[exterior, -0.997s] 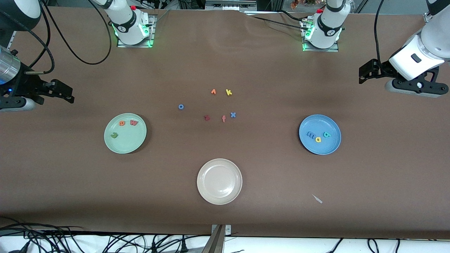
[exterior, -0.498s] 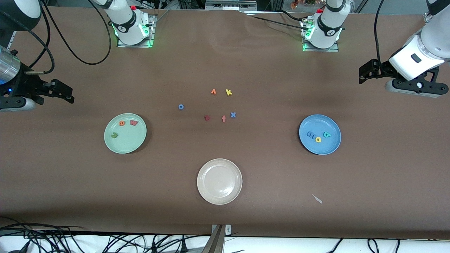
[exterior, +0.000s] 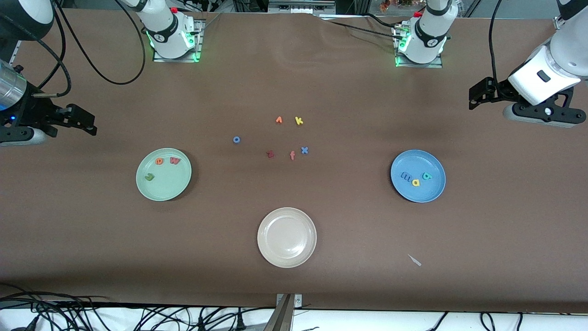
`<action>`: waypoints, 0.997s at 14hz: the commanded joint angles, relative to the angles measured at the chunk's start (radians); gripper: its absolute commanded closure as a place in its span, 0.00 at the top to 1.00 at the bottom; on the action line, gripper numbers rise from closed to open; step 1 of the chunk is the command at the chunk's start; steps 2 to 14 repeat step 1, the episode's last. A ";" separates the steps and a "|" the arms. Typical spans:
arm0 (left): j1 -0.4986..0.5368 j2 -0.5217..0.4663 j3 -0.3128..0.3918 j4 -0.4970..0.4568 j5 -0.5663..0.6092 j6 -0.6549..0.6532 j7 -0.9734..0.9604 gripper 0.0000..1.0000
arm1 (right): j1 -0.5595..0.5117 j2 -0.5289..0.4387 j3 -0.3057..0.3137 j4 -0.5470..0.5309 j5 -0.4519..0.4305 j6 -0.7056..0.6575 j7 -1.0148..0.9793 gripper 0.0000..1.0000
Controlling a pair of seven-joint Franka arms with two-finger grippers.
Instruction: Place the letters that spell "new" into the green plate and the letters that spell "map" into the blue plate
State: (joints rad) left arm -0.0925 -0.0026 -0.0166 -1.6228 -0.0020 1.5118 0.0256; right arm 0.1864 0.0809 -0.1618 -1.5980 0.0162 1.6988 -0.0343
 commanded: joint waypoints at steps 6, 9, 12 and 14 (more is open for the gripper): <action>-0.004 0.016 0.001 0.035 -0.010 -0.025 0.004 1.00 | 0.002 -0.024 0.004 -0.016 -0.005 -0.004 0.005 1.00; -0.004 0.016 0.001 0.035 -0.010 -0.025 0.004 1.00 | 0.002 -0.024 0.004 -0.016 -0.005 -0.004 0.005 1.00; -0.004 0.016 0.001 0.035 -0.010 -0.025 0.004 1.00 | 0.002 -0.024 0.004 -0.016 -0.005 -0.004 0.005 1.00; -0.004 0.016 0.001 0.035 -0.010 -0.025 0.004 1.00 | 0.002 -0.024 0.004 -0.016 -0.005 -0.004 0.005 1.00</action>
